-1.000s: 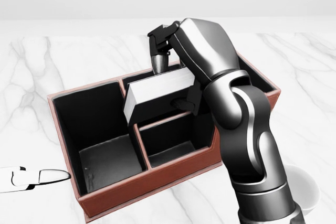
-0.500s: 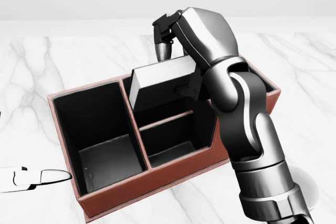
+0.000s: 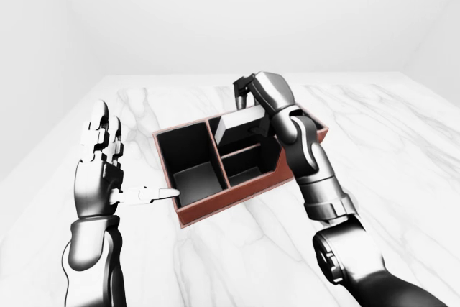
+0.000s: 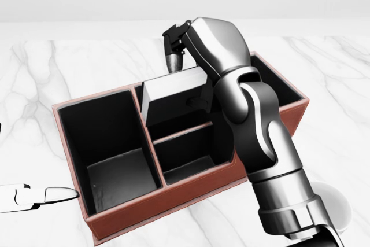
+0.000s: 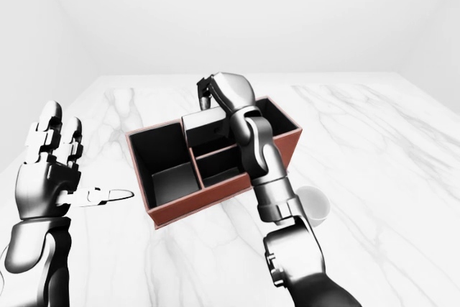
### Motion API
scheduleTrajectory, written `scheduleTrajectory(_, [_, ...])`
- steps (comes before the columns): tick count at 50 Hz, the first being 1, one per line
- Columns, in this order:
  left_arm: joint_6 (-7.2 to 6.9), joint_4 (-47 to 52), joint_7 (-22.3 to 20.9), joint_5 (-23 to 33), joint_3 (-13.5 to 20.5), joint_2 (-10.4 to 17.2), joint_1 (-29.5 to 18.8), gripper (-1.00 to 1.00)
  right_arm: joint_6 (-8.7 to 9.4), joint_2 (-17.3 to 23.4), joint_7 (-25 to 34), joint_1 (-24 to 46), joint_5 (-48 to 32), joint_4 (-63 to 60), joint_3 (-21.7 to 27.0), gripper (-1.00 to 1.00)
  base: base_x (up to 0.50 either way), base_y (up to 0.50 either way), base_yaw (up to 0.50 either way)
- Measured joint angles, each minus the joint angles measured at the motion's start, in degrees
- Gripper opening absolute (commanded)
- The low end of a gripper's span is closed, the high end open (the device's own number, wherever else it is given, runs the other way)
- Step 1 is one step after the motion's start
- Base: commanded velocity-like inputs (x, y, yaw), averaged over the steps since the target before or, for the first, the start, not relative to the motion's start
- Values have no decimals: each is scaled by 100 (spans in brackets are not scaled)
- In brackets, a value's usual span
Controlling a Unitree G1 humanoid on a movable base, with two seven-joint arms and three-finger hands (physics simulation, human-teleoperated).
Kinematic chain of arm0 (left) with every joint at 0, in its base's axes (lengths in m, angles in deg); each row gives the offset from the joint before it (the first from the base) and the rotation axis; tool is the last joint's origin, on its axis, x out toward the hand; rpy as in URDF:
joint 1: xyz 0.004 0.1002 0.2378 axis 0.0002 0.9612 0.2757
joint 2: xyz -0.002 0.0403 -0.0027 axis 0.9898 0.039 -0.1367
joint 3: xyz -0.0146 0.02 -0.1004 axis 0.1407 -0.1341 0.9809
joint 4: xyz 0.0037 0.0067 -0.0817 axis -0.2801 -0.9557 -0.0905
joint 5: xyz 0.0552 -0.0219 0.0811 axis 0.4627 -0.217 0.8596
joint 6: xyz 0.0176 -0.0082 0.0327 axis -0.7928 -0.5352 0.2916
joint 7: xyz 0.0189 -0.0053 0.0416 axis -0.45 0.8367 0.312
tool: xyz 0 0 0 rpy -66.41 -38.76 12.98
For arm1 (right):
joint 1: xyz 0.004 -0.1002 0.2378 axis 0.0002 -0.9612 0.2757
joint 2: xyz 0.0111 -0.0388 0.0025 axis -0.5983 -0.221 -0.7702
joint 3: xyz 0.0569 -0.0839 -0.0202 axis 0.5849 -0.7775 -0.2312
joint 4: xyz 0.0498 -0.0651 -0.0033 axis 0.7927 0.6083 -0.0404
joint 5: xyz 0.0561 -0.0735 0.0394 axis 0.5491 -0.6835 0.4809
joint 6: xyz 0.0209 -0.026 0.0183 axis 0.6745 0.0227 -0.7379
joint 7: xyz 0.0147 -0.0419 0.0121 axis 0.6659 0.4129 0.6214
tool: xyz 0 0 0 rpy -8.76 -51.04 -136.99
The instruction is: Pick up the book and place it in the front compartment of the caddy.
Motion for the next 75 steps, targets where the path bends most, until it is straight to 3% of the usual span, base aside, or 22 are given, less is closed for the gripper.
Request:
scheduleTrajectory(26, [0, -1, -1, 14, -27, -6, 3, 100, -344, 161, -606, 455, -24, 1234, 33, -100, 0, 0, 0])
scheduleTrajectory(51, [0, 13, 1, 9, -18, -2, -5, 100, -348, 211, -1369, 877, -50, 2666, -23, -100, 0, 0, 0])
scheduleTrajectory(75, [0, 7, -2, 1, -4, 0, -7, 100, -348, 112, -1597, 998, -106, 3081, -96, -100, 0, 0, 0])
